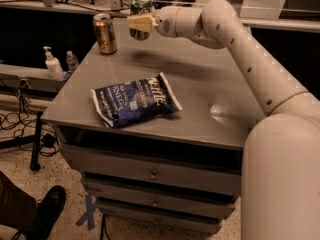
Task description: Move green can near orange can
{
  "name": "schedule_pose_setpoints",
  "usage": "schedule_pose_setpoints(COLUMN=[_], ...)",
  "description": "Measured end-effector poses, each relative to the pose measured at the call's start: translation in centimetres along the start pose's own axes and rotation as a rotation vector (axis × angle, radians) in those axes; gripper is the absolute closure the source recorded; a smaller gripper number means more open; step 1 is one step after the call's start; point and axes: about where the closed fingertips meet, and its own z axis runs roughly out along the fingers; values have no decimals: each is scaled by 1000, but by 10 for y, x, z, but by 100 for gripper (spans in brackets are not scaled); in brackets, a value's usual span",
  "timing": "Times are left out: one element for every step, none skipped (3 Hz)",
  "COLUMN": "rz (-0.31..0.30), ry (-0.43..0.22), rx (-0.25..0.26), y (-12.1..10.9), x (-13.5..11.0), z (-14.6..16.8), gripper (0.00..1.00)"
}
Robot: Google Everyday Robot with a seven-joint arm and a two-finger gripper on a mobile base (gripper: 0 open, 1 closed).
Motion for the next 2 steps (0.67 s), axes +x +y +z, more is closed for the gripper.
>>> schedule_pose_setpoints(rz=[20, 42], ry=[26, 41], rx=[-18, -45], y=[7, 17], x=[11, 23], z=[19, 35], gripper=[100, 100])
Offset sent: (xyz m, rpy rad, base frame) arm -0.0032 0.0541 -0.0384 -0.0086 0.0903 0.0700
